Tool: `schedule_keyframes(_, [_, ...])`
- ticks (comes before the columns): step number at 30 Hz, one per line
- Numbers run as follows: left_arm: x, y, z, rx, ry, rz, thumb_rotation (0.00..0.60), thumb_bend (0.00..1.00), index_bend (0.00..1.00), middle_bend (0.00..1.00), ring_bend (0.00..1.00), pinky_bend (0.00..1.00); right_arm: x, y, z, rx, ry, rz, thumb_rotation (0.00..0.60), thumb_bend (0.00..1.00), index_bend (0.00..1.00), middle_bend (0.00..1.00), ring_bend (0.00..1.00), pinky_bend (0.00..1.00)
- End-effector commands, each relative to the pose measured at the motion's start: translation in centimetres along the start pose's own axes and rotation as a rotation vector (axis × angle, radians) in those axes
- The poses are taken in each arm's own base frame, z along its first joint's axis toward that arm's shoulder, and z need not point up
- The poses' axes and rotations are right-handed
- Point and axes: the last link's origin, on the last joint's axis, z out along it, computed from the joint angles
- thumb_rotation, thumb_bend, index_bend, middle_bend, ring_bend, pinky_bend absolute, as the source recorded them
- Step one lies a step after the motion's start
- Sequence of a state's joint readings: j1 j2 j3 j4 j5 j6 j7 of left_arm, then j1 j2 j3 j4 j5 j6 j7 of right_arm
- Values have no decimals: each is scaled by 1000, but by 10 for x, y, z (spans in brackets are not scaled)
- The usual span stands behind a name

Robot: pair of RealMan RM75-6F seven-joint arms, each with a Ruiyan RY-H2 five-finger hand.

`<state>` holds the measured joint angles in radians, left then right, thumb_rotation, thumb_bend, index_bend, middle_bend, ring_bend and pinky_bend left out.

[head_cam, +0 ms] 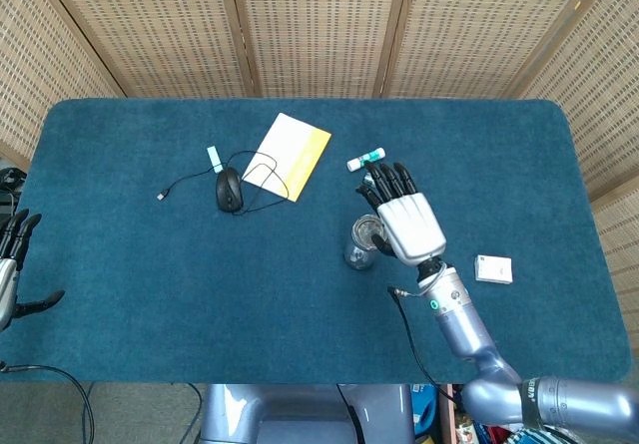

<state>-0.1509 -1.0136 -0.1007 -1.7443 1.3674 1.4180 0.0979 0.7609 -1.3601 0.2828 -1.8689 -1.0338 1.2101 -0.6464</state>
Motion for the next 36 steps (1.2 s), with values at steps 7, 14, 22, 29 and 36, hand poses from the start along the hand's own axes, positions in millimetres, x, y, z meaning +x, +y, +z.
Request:
schedule_keyframes(7, [0, 0, -1, -2, 2, 0, 600, 54, 0, 0, 0, 0, 5, 2, -4, -10, 5, 22, 600, 347, 17, 0, 0, 0])
schedule_keyframes(14, [0, 1, -3, -7, 0, -2, 600, 55, 0, 0, 0, 0, 31, 27, -47, -19, 37, 66, 600, 313, 17, 0, 0, 0])
schedule_keyframes(22, [-1, 3, -12, -25, 4, -11, 600, 55, 0, 0, 0, 0, 27, 86, -114, -49, 106, 32, 600, 0, 2, 0, 0, 0])
schedule_keyframes(29, [-6, 3, -19, -32, 8, -14, 600, 55, 0, 0, 0, 0, -4, 119, -177, -108, 125, 9, 600, 0, 0, 0, 0, 0])
schedule_keyframes(36, [-6, 1, -22, -32, 17, -15, 600, 55, 0, 0, 0, 0, -21, 132, -202, -164, 142, -26, 600, 0, 0, 0, 0, 0])
